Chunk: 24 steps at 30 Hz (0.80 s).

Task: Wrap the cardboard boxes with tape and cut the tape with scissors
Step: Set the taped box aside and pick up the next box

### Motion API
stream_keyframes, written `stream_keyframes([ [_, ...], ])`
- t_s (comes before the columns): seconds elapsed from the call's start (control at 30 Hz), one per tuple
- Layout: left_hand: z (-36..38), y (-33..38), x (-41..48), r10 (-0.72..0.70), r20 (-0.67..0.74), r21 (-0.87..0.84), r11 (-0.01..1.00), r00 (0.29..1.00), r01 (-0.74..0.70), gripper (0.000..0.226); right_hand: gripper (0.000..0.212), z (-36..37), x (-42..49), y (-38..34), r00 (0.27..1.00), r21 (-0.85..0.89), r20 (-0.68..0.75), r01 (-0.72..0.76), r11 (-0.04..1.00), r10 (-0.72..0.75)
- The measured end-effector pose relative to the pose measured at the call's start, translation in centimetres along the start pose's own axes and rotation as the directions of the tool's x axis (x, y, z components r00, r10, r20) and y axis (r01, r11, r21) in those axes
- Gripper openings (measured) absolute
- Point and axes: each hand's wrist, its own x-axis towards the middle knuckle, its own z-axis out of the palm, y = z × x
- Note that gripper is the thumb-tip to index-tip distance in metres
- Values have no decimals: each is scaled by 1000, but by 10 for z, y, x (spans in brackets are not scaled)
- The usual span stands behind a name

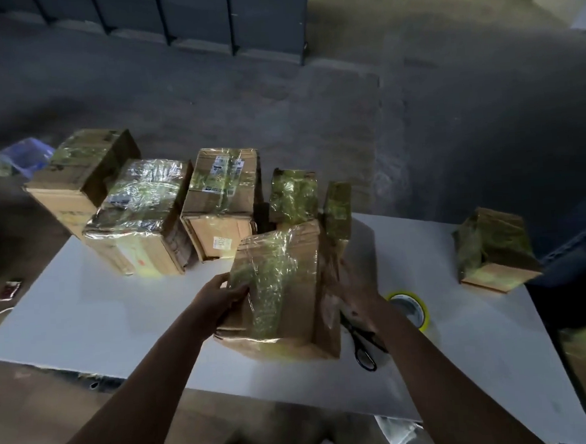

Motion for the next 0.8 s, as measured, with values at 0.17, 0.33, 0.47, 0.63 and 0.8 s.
stream_keyframes([
  [0.17, 11, -8, -5, 300, -131, 342, 908, 945, -241, 55, 82, -6, 3, 12, 990, 41, 38, -137, 990, 136],
  [0.33, 26, -13, -3, 418, -75, 540, 780, 905, -316, 38, 51, -5, 2, -5, 997, 155, -57, -42, 987, 51],
  [0.47, 31, 15, -14, 369, -61, 477, 827, 927, -298, 51, 43, 11, 0, -14, 990, 26, -141, -29, 999, 33],
  [0.63, 34, 28, -15, 297, 186, 423, 836, 937, -349, 65, 40, 32, 0, -17, 937, -103, -344, -98, 990, 57],
  [0.8, 21, 7, -6, 232, 196, 341, 895, 953, -288, 54, 27, 40, -14, -25, 902, -147, -431, -82, 986, 11],
])
